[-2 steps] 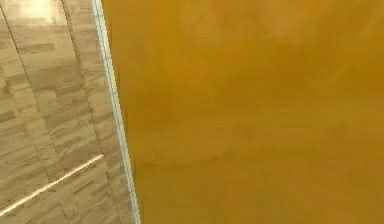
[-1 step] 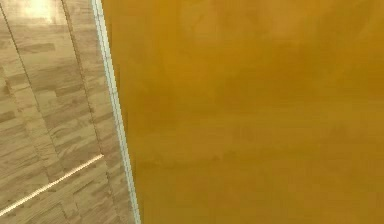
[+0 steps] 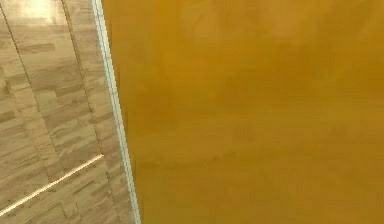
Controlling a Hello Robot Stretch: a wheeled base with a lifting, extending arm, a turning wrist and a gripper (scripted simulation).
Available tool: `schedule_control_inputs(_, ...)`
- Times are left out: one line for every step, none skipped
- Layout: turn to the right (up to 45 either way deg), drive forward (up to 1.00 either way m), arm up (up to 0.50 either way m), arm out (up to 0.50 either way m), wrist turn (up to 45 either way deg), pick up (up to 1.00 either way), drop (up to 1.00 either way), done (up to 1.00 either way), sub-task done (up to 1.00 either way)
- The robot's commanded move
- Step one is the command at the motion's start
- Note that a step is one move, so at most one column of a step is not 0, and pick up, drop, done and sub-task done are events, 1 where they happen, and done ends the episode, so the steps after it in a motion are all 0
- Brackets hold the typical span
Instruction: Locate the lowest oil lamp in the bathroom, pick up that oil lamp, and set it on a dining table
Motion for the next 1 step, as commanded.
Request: schedule_control_inputs(0.0, 0.00, 0.00, 0.26, 0.0, 0.00, 0.00, 0.00, 0.00)
